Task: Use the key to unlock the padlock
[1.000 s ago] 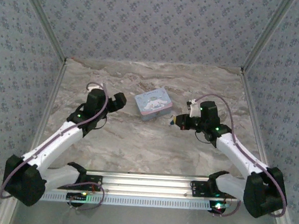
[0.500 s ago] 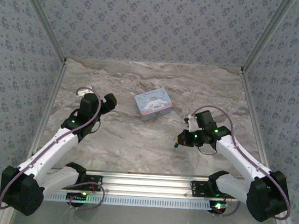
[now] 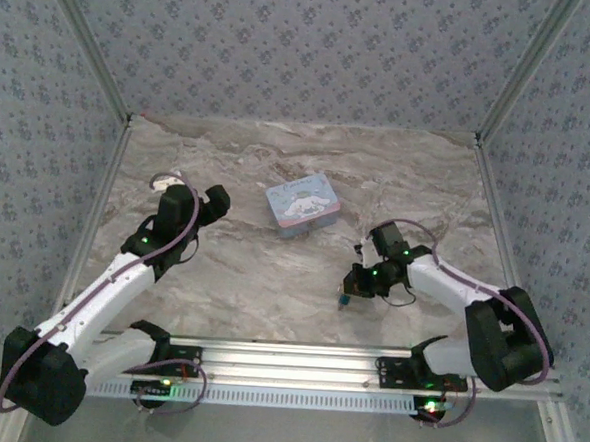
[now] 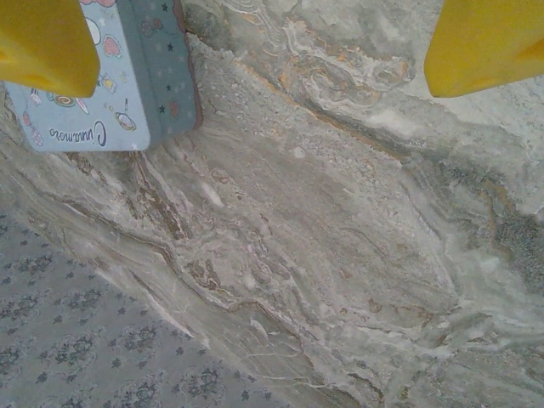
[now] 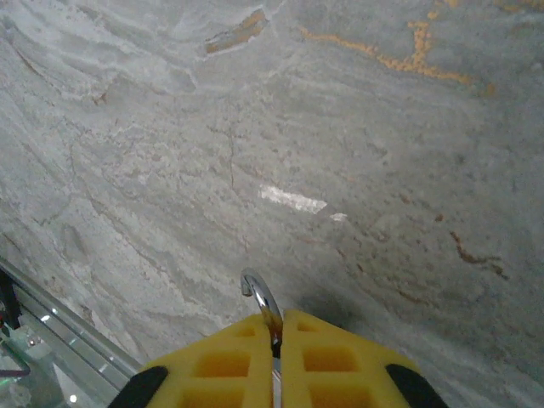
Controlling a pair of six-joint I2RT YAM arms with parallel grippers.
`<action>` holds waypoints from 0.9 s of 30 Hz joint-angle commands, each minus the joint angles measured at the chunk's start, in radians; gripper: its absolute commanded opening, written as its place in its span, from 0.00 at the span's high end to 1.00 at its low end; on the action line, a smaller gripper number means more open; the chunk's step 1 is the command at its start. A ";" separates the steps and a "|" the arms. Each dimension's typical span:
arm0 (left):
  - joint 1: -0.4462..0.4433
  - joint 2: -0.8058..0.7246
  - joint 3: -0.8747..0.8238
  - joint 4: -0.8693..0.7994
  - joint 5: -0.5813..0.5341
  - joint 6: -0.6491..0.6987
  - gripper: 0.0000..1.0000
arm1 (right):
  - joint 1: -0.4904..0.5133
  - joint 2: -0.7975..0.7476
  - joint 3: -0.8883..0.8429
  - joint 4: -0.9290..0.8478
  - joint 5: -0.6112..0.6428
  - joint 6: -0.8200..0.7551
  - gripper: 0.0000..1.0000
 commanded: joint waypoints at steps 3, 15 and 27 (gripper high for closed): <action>0.006 -0.010 -0.006 0.003 0.003 -0.008 0.02 | 0.000 0.007 0.017 0.025 -0.003 0.007 0.80; 0.016 -0.018 0.068 -0.005 -0.044 0.126 0.02 | -0.139 -0.221 0.106 -0.023 0.174 -0.079 0.65; 0.140 -0.152 -0.024 0.221 -0.206 0.489 0.02 | -0.354 -0.448 0.008 0.314 0.543 -0.184 0.17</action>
